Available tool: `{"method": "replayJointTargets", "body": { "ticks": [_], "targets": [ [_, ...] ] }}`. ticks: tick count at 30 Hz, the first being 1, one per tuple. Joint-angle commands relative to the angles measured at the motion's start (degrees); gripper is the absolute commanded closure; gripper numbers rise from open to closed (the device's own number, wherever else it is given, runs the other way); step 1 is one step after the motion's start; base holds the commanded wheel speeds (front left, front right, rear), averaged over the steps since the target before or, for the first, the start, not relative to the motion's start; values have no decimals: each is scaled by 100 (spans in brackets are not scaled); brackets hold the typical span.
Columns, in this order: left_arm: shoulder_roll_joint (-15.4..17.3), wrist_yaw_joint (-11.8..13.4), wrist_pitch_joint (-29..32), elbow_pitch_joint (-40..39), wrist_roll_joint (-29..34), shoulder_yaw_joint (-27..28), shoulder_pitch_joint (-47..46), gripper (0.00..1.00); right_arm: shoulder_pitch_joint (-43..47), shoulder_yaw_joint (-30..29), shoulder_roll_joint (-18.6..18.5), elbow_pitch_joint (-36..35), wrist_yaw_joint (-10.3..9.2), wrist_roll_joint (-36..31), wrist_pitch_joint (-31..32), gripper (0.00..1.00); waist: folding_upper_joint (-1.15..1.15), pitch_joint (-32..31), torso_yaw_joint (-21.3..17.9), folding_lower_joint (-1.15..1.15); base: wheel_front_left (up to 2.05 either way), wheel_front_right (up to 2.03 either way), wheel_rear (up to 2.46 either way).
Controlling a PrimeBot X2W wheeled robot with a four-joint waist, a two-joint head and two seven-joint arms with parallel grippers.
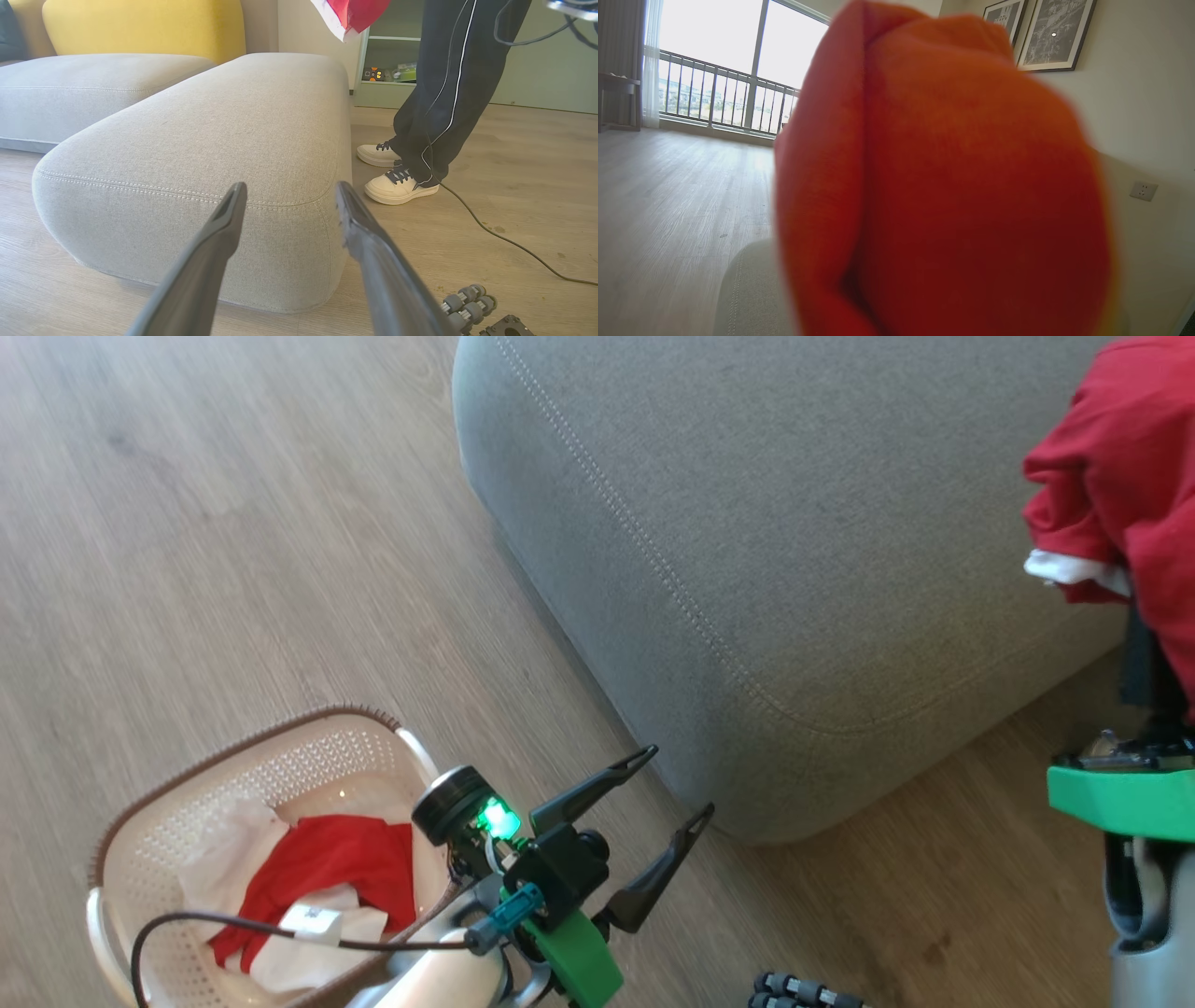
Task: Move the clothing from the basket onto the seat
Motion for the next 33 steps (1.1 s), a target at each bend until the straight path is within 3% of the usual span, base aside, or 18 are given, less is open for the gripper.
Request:
{"method": "replayJointTargets", "body": {
  "ticks": [1, 11, 23, 33],
  "targets": [
    [28, -5, -29, -206, -1, 197, -246, 0, -265, 33, -20, -175, -2, 0, -13, 100, 0, 102, 3, 0, 0, 0, 0],
    [291, -5, -29, -296, 139, 305, -423, 0, -1099, -342, -199, 242, -2, 23, -13, 100, 0, 713, -58, 0, 0, 0, 0],
    [1102, -5, -29, -457, 267, -89, -846, 0, -3065, -1445, -793, 1576, -2, 439, -13, 100, 0, 2196, 105, 0, 0, 0, 0],
    [1300, 14, -29, -595, 371, -106, -1182, 0, -4424, -1368, -1211, 2957, -2, 997, -13, 100, 0, 2941, 530, 0, 0, 0, 0]
  ]
}}
